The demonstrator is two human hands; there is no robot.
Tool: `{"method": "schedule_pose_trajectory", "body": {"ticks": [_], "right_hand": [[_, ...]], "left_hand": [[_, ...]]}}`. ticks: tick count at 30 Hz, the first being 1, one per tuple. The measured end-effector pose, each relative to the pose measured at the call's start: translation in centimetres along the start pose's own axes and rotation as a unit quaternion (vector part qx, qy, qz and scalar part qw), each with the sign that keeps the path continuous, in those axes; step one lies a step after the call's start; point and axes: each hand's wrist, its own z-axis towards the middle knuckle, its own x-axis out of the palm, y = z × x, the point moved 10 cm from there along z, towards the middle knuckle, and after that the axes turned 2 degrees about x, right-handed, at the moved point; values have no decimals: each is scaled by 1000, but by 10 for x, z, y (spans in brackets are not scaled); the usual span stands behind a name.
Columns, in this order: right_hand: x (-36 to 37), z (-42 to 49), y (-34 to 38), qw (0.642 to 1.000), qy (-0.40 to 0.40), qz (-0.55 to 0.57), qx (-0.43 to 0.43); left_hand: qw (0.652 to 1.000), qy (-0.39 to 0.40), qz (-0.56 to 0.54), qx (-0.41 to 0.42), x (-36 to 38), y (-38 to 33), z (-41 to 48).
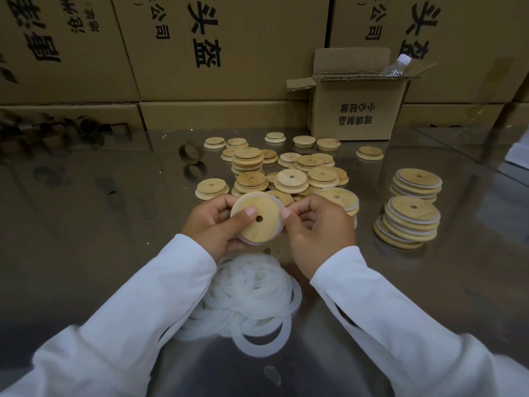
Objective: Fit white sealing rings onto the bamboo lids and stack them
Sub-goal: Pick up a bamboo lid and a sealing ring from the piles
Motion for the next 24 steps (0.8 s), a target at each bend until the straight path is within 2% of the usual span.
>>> {"method": "schedule_pose_trajectory", "body": {"ticks": [4, 12, 24], "right_hand": [[2, 2, -5, 999, 15, 16, 30], [6, 2, -1, 998, 32, 45, 25], [24, -3, -20, 973, 96, 164, 128]], "left_hand": [[1000, -5, -11, -5, -1, 1, 0], [1000, -11, -20, 1, -2, 0, 0], [999, -35, -2, 33, -8, -6, 1]]}}
